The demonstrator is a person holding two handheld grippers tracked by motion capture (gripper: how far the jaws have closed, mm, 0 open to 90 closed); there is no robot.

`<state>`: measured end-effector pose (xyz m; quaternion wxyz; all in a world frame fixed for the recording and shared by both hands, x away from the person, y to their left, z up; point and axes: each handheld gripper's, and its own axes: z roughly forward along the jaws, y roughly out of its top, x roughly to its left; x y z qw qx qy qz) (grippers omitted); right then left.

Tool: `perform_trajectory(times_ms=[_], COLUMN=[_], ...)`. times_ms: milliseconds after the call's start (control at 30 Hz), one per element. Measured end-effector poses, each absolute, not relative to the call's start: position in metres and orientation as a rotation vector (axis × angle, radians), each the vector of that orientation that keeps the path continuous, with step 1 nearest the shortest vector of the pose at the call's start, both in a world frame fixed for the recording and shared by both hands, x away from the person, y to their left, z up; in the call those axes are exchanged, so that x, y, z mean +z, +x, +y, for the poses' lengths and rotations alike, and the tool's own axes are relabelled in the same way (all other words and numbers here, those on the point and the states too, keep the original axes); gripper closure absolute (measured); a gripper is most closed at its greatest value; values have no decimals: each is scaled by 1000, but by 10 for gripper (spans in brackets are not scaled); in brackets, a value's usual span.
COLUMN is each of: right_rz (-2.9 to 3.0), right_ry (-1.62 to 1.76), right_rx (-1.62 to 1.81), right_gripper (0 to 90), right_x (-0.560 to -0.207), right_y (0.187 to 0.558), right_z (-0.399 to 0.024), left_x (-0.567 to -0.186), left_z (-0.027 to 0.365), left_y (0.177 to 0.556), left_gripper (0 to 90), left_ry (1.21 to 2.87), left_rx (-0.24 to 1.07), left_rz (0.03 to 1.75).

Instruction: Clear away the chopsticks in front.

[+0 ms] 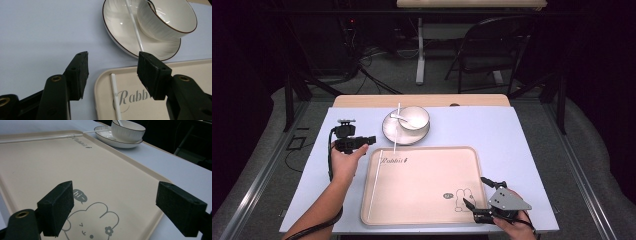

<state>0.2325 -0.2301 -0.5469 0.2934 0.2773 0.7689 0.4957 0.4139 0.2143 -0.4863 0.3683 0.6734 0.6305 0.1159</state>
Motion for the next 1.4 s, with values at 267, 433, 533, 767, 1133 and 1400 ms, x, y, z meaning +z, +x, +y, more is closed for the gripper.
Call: perform_trajectory(times_ms=[267,433,533,767,1133,1400], right_rz=[2051,2052,2051,2052,2052,2054], right_ry=[735,734,736,734,733,730], right_rx=[1319,1319,1319,1320,1326,1327], right_gripper=[142,142,141,141,141,142], right_x=[-547,-547,-547,-547,-547,-547], right_y=[233,232,233,233,232,232], right_z=[-230,-230,-230,-230,-230,-229], left_x=[-487,-489,-492,-498,-502,-502], left_z=[215,212,209,196,178,170], left_y=[425,432,436,444,455,462], left_gripper=[438,456,473,503,433,499], left_ry=[1708,1690,1692,1705,1761,1764], left_rx=[308,306,308,310,350,356], left_rz=[1633,1622,1620,1597,1550,1502])
